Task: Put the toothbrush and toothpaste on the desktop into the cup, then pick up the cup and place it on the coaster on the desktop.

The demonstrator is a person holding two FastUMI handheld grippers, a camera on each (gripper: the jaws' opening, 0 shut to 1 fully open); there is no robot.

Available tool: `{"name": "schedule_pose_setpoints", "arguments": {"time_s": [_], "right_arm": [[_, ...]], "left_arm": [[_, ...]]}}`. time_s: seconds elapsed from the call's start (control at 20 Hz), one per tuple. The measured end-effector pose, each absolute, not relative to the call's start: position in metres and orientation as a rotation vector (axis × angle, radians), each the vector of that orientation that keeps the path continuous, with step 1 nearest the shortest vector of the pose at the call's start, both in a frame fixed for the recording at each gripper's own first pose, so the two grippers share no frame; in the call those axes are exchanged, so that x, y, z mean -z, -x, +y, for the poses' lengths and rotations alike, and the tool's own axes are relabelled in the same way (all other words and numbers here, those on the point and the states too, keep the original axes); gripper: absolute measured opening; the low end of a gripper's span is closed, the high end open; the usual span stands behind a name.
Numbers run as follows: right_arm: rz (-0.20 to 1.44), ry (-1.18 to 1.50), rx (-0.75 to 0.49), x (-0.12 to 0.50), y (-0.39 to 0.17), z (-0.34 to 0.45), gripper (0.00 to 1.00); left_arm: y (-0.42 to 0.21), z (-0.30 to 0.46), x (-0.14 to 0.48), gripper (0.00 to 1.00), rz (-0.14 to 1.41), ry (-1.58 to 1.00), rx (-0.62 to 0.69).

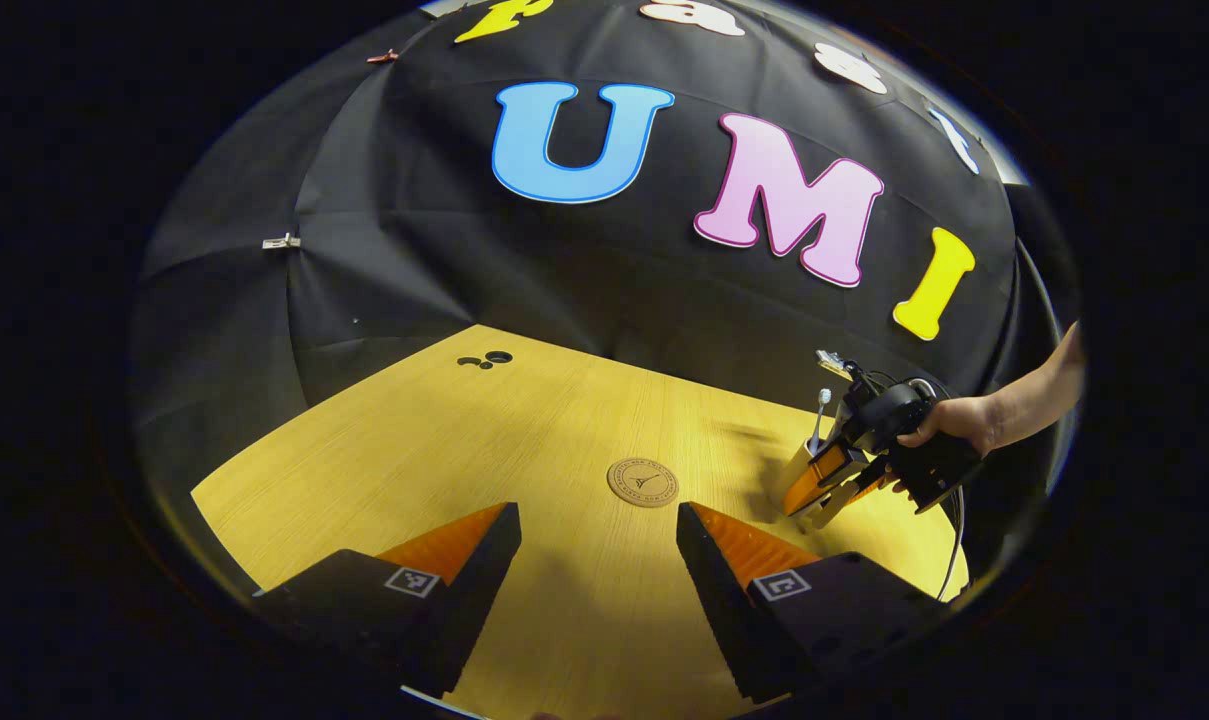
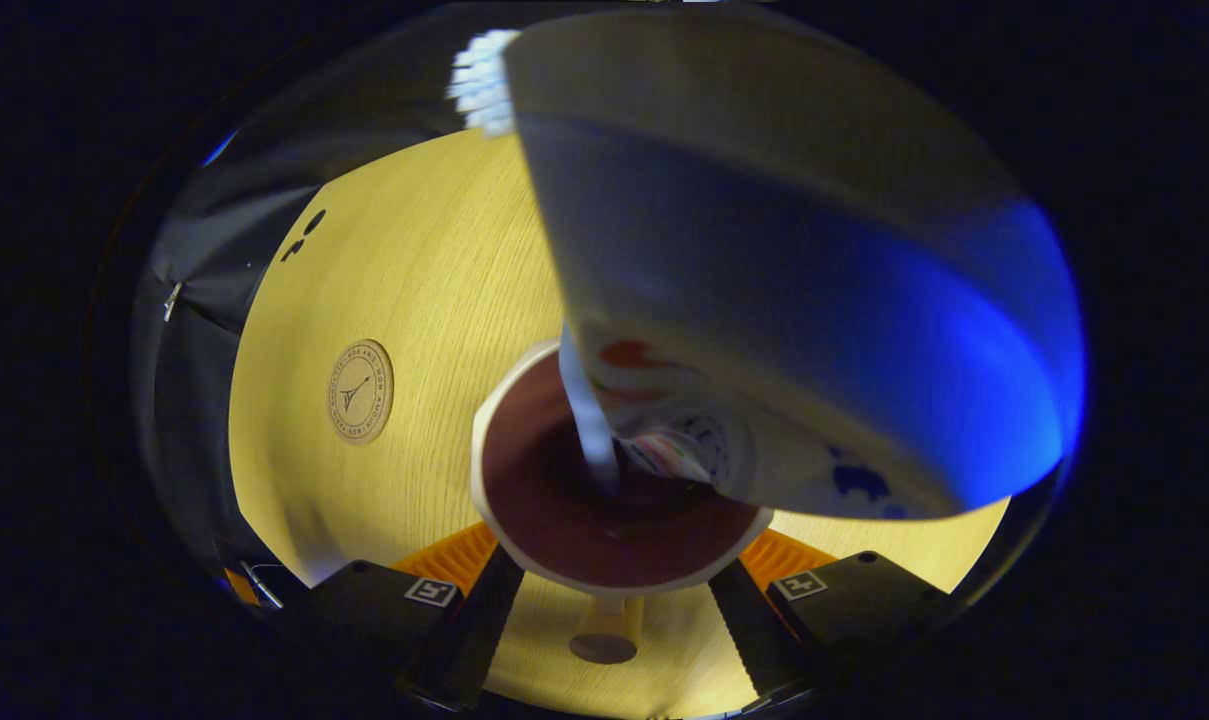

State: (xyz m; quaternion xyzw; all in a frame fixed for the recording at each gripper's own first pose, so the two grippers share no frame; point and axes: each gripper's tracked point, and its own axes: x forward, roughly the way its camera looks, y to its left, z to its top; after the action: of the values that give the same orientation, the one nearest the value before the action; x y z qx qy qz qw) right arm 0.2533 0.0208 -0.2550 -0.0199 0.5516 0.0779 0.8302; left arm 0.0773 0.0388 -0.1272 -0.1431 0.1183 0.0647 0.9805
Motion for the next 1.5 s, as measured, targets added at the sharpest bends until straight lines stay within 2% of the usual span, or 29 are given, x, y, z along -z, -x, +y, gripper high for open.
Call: {"name": "schedule_pose_setpoints", "arguments": {"time_s": [0.1, 0.15, 0.2, 0.25, 0.4, 0.5, 0.55, 0.8, 0.85, 0.9, 1.25, 1.5], "right_arm": [[1.165, 0.060, -0.157, 0.256, -0.255, 0.017, 0.92], [1.166, 0.058, -0.159, 0.255, -0.256, 0.017, 0.84], [1.169, 0.055, -0.155, 0.254, -0.254, 0.017, 0.83], [1.172, 0.052, -0.148, 0.254, -0.253, 0.015, 0.69], [1.183, 0.053, -0.142, 0.255, -0.250, 0.017, 0.57], [1.188, 0.061, -0.130, 0.254, -0.249, 0.016, 0.29], [1.182, 0.072, -0.123, 0.254, -0.249, 0.016, 0.34], [1.181, 0.101, -0.121, 0.255, -0.244, 0.017, 0.30], [1.182, 0.099, -0.126, 0.255, -0.244, 0.018, 0.23], [1.181, 0.108, -0.131, 0.253, -0.243, 0.018, 0.29], [1.122, 0.160, -0.163, 0.231, -0.244, 0.033, 0.29], [1.076, 0.216, -0.241, 0.208, -0.250, 0.083, 0.29]], "left_arm": [[-0.079, 0.038, 0.127, 0.97, 0.241, 0.293, -0.128], [-0.078, 0.036, 0.127, 0.97, 0.241, 0.298, -0.125], [-0.079, 0.034, 0.126, 0.98, 0.241, 0.303, -0.119], [-0.080, 0.032, 0.126, 0.98, 0.243, 0.306, -0.115], [-0.084, 0.025, 0.125, 0.98, 0.249, 0.303, -0.100], [-0.083, 0.021, 0.125, 0.98, 0.253, 0.296, -0.088], [-0.084, 0.019, 0.125, 0.98, 0.257, 0.293, -0.083], [-0.082, 0.014, 0.121, 0.98, 0.258, 0.302, -0.067], [-0.082, 0.015, 0.121, 0.98, 0.258, 0.307, -0.068], [-0.082, 0.016, 0.121, 0.98, 0.256, 0.310, -0.069], [-0.073, 0.025, 0.131, 0.97, 0.263, 0.326, -0.086], [-0.064, 0.029, 0.137, 0.98, 0.274, 0.309, -0.087]]}}
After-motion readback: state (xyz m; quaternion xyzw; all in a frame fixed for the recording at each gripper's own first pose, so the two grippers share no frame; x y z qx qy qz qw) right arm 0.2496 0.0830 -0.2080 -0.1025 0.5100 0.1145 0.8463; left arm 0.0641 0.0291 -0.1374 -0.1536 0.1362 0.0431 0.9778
